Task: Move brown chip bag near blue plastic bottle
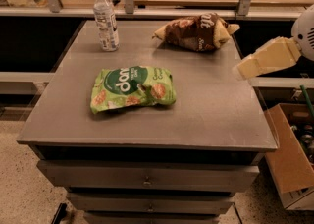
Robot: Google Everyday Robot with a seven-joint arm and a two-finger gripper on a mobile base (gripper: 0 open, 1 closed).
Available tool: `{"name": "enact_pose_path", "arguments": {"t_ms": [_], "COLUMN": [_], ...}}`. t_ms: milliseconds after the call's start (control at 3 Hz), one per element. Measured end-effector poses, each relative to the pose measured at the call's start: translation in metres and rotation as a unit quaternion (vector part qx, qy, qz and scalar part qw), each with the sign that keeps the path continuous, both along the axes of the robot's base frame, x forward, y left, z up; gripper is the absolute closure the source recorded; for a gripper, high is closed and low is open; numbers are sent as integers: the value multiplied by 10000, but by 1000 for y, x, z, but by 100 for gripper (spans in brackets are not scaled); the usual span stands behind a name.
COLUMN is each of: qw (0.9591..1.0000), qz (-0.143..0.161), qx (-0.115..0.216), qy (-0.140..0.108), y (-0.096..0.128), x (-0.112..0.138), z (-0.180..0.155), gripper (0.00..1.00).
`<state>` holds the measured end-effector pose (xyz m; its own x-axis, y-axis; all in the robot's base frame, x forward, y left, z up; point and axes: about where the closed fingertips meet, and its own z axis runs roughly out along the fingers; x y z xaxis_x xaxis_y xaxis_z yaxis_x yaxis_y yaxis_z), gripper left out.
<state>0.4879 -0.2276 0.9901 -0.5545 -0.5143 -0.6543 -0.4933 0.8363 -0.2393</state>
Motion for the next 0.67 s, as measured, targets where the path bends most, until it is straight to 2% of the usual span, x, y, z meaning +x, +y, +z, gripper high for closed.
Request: {"name": "enact_pose_path", "arguments": {"t_ms": [667], "qw": [9999], "qz": [-46], "qx": [131], "qy": [51], "y": [3], "x": [4], "z": [0], "gripper": [0]}}
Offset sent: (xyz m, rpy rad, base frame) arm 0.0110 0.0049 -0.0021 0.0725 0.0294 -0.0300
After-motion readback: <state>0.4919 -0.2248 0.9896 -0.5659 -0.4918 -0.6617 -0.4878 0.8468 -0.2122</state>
